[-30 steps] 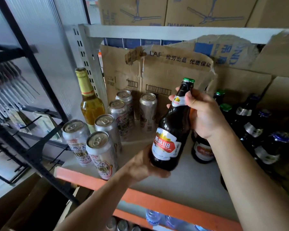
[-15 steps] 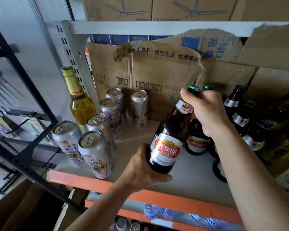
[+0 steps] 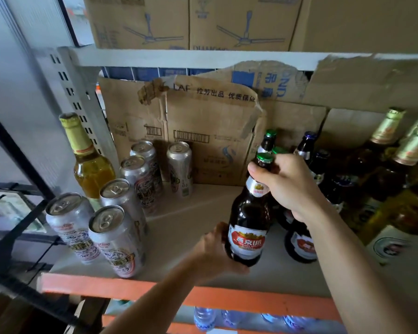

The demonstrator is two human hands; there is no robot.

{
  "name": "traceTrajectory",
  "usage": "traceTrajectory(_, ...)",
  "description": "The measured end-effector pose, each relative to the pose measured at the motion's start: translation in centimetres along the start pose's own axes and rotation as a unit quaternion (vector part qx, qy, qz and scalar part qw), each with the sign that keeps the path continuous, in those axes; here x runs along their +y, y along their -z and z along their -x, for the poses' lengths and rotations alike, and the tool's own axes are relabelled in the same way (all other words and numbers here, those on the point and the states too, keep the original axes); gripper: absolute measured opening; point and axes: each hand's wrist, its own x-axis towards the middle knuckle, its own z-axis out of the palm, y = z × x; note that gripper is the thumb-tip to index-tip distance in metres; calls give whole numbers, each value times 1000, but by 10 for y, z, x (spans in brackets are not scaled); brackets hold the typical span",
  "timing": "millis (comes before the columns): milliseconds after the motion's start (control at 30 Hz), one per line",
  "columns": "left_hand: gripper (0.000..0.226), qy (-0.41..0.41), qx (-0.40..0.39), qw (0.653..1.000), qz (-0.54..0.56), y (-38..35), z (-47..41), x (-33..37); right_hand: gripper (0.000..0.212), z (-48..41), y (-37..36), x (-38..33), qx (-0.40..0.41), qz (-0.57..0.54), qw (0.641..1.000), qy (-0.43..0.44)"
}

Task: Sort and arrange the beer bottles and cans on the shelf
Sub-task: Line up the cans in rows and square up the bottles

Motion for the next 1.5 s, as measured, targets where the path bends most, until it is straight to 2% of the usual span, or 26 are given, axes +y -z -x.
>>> traceTrajectory(100,79,-13,-9,1000,-9,-10,-14,5,41,6,12,6,2,17,1000,-6)
traceTrajectory(300,63,-43,-13,999,-2,-28,-28,10,20,17,25,14,13,41,999,-4)
traceTrajectory(500,85,-46,6,999,-26,-41,-38,-2,26,21,23,22,27,64,997,-15)
traceTrajectory(667,67,-50,1,998,-45,-40,-38,-5,28,22,23,22,26,75,997,-21)
traceTrajectory(800,76,-55,10,996,-63,-45,-40,-6,20,25,28,24,16,88,996,-16)
traceTrajectory(933,81,-61,20,995,-82,-49,-48,-8,5,28,32,23,16,79,997,-19)
traceTrajectory(1167,85,-60,19,995,-72,-54,-49,-15,16,31,36,21,-2,96,995,-23)
traceTrajectory(1333,112,-64,-14,997,-44,-45,-54,-13,25,36,39,21,-9,83,996,-42)
traceTrajectory(1500,116,-66,-52,995,-47,-39,-61,-12,33,44,49,15,10,38,998,-41)
